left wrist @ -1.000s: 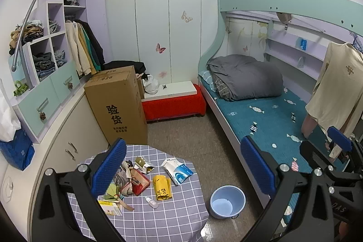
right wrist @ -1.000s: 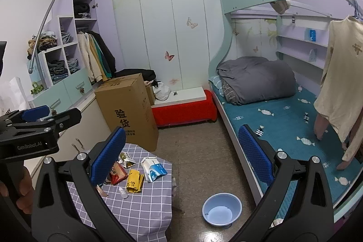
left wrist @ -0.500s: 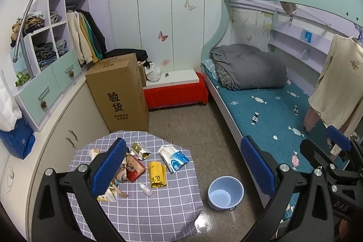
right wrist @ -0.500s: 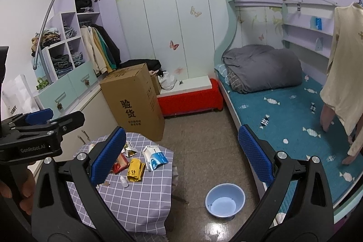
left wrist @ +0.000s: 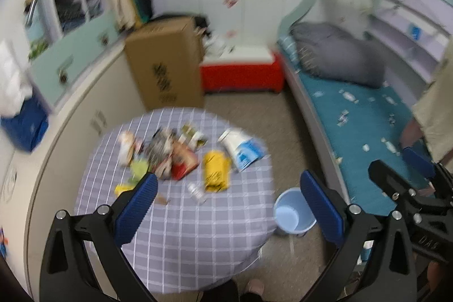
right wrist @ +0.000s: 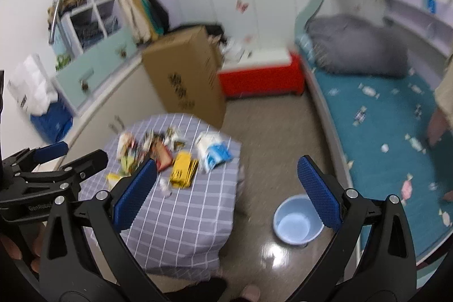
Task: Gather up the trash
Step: 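Move both grippers down over the trash on the checked table, then grasp the green leaf bundle with the left gripper while the right gripper grasps the yellow bag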
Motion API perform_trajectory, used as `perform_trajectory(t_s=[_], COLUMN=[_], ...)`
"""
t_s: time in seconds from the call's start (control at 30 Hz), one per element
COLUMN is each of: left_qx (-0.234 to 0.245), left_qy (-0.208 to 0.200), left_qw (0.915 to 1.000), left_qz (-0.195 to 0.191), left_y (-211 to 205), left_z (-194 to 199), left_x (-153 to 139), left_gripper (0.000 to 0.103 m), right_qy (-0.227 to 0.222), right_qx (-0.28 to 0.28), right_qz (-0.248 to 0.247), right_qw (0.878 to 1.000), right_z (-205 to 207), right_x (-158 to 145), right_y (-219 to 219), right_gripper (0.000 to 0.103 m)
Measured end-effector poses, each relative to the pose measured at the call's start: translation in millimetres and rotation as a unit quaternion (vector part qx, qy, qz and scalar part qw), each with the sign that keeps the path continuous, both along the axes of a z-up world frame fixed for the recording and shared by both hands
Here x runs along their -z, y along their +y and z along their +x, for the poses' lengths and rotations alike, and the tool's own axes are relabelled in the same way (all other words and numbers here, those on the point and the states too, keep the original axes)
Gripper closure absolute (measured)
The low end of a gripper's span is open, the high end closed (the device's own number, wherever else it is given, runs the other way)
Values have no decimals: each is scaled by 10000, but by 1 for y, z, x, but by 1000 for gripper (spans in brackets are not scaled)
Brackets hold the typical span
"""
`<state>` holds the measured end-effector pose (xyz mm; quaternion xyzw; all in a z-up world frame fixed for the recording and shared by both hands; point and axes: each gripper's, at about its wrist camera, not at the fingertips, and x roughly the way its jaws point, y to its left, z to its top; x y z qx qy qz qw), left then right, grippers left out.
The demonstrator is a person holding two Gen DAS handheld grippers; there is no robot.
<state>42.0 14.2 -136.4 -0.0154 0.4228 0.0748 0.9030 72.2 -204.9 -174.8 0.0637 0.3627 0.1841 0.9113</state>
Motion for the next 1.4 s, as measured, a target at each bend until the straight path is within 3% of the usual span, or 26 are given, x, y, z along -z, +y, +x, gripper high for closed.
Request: perform_trajectory(t_s=[0.23, 0.43, 0.63, 1.0, 1.13, 1.23, 1.33, 1.4], left_qx=[-793, -1139, -1270, -1412, -1373, -1273, -1117, -1065], left_qy=[690, 887, 1043, 1757, 2065, 2244, 2389, 2403], left_qw=[9935, 9849, 9775, 9576, 9510, 9472, 9457, 9430], left_qz=[-442, -952, -1321, -1792, -1846, -1907, -1901, -2043], left_y=[95, 164, 218, 281, 286, 288, 286, 288], left_z=[3, 17, 54, 110, 130, 141, 147, 147], left_x=[70, 102, 130, 194, 217, 229, 238, 241], left_gripper=[4, 5, 5, 9, 22, 39, 75, 84], right_qy=[785, 1205, 1538, 2042, 2236, 2295, 2386, 2484], right_qx=[-457, -619, -563, -282, -181, -158, -143, -136], right_qz=[-249, -385, -430, -508, -493, -526, -565, -553], right_qw=[9956, 9900, 9856, 9772, 9733, 9718, 9694, 9670], right_z=[28, 52, 85, 135, 147, 154, 161, 167], right_x=[59, 93, 118, 162, 178, 187, 197, 204], right_y=[64, 112, 155, 198, 206, 215, 221, 224], right_gripper=[6, 6, 6, 6, 6, 7, 15, 26])
